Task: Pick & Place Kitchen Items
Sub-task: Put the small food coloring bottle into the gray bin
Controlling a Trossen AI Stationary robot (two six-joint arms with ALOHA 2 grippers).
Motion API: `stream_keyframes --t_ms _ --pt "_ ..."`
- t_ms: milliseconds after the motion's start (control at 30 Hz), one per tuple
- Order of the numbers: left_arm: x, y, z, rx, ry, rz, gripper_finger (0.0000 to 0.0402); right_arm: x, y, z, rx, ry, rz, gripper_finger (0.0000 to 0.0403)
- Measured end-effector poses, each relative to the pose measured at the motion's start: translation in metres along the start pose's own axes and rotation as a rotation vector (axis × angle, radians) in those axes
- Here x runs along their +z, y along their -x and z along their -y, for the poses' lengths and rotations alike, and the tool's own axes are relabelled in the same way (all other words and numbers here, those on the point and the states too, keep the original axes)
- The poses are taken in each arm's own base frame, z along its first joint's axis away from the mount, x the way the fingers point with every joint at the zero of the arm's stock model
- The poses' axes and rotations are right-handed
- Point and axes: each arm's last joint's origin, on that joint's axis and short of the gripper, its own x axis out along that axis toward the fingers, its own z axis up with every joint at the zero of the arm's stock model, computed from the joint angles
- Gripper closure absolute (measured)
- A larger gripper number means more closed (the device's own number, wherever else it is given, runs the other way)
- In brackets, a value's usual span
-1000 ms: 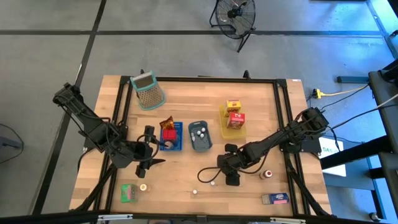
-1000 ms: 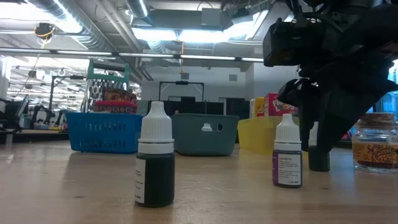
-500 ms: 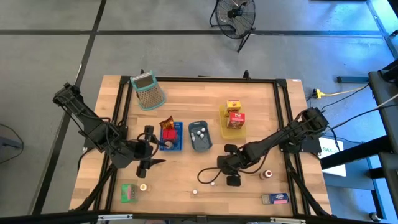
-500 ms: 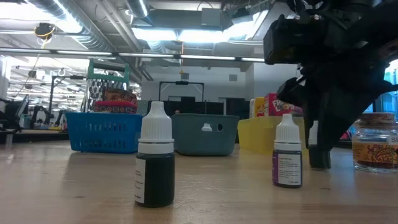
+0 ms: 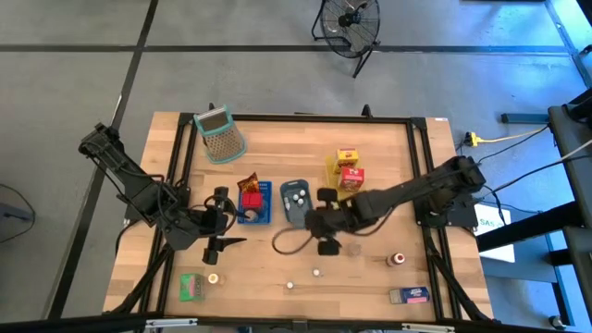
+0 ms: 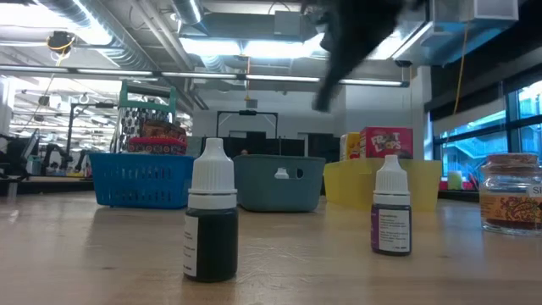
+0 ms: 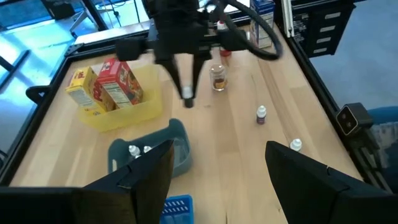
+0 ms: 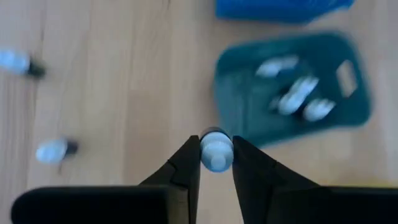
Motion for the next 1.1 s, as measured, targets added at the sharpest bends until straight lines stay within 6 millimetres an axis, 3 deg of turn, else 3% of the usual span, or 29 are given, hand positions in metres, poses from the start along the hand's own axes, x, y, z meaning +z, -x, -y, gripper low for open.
stream_keyframes --t_ms 133,400,600,1100 --pt "0.000 0.000 0.000 -0.001 0.001 0.001 0.0153 0.018 0.003 0.022 -0.016 -0.028 0.056 0.0328" --pt "-0.002 0.000 0.000 0.004 -0.001 -0.016 0.0153 0.025 -0.018 0.060 0.053 -0.059 0.047 0.0329" --pt "-0.002 0.000 0.000 0.005 -0.004 -0.019 0.0153 0.019 -0.041 0.063 0.139 -0.059 -0.050 0.0329" --pt "-0.004 0.000 -0.001 0.009 -0.015 -0.033 0.0153 0.014 -0.078 0.062 0.142 -0.021 -0.120 0.0329"
